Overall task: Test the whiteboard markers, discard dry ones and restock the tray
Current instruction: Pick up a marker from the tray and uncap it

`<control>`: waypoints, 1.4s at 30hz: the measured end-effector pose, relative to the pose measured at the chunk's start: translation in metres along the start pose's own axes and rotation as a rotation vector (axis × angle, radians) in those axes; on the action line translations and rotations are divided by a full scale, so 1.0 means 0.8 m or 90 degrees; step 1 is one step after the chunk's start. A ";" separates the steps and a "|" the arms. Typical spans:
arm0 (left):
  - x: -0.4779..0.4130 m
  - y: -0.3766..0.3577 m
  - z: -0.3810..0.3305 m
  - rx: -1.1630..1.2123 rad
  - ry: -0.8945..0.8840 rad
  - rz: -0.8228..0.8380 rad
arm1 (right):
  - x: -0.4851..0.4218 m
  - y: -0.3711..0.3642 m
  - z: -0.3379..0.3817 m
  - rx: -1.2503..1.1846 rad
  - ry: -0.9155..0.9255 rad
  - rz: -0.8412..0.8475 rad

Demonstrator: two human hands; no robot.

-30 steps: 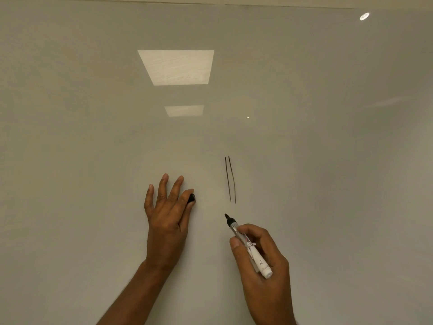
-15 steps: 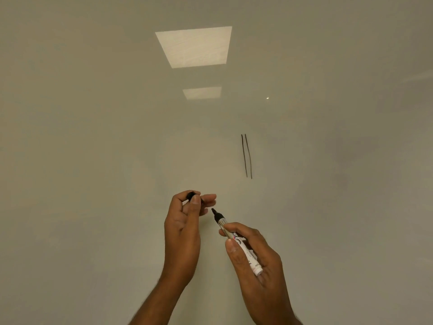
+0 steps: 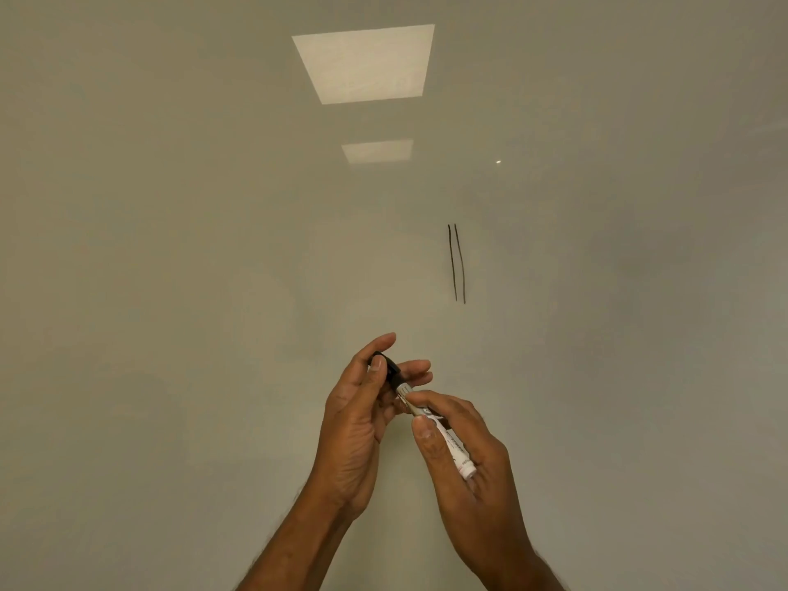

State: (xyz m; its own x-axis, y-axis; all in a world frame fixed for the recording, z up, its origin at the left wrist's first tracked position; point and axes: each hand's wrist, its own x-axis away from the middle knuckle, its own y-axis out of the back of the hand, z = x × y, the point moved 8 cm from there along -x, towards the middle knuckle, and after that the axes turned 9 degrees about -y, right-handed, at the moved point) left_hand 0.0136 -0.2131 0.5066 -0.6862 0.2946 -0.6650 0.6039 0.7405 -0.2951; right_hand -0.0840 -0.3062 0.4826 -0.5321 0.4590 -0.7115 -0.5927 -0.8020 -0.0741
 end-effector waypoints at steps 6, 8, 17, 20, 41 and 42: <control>0.010 0.000 0.007 0.034 0.021 -0.013 | 0.002 0.003 -0.008 0.016 -0.018 -0.031; 0.013 0.001 0.011 0.058 0.026 -0.031 | 0.004 0.003 -0.012 0.020 -0.023 -0.037; 0.028 0.014 0.023 0.096 0.049 -0.059 | 0.009 -0.009 -0.018 0.012 -0.043 0.009; 0.030 0.022 0.024 0.050 0.051 -0.047 | 0.011 -0.012 -0.027 0.000 -0.069 0.031; 0.146 0.205 0.077 -0.632 -0.077 -0.093 | 0.123 -0.101 -0.163 0.289 -0.050 0.100; 0.153 0.218 0.079 -0.677 -0.089 -0.076 | 0.132 -0.112 -0.169 0.291 -0.044 0.100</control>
State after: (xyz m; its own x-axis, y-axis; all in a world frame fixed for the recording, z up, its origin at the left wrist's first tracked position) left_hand 0.0607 -0.0857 0.3304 -0.6240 0.1636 -0.7641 -0.1722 0.9250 0.3387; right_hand -0.0054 -0.2376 0.3193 -0.6662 0.3825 -0.6402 -0.6986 -0.6206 0.3562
